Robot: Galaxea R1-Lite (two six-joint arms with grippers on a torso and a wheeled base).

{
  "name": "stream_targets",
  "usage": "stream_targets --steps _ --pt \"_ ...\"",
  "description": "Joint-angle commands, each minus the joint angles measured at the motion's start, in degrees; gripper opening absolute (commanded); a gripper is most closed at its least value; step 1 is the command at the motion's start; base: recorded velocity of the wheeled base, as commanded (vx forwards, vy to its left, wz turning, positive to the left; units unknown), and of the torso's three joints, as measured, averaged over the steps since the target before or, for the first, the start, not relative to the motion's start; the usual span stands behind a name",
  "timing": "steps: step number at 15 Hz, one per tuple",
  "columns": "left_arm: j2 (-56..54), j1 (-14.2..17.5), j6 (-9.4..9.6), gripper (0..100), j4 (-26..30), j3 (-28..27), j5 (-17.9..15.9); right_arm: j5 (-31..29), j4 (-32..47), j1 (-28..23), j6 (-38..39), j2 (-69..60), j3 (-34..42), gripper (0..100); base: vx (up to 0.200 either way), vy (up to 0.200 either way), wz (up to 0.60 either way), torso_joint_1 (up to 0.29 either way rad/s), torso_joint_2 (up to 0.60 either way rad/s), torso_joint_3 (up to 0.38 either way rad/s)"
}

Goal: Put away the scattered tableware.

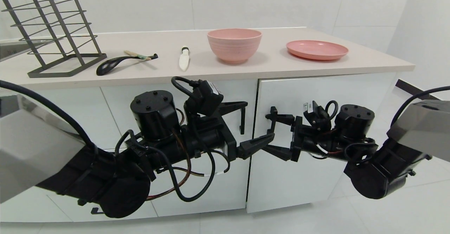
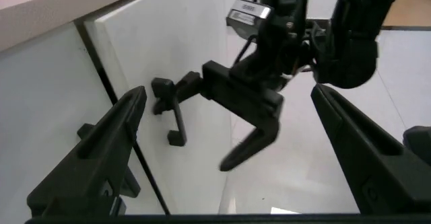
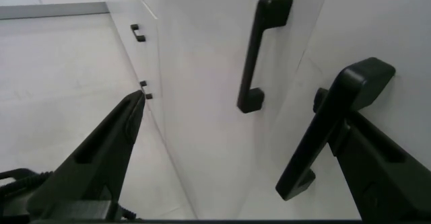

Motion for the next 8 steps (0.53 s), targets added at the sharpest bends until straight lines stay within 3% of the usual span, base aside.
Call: stream_targets --steps 1,4,6,8 --pt "3.1 -0.4 -0.16 100 0.0 -3.3 0.1 1.1 -2.1 -0.7 0.0 -3.5 8.5 100 0.0 0.0 0.0 0.0 0.0 0.0" --pt "6.3 -1.2 -0.6 100 0.0 -7.4 0.8 1.1 -3.8 -0.8 -0.1 -7.4 15.1 100 0.0 0.0 0.0 0.0 0.0 0.0" --pt "9.8 -3.4 -0.69 100 -0.1 -13.2 2.1 1.1 -3.9 -0.7 -0.2 -10.3 18.1 100 0.0 0.0 0.0 0.0 0.0 0.0" --pt "12.2 -6.3 -2.35 100 -0.2 -16.8 2.5 1.0 -3.9 -0.8 -0.3 -10.5 18.6 100 0.0 0.0 0.0 0.0 0.0 0.0"
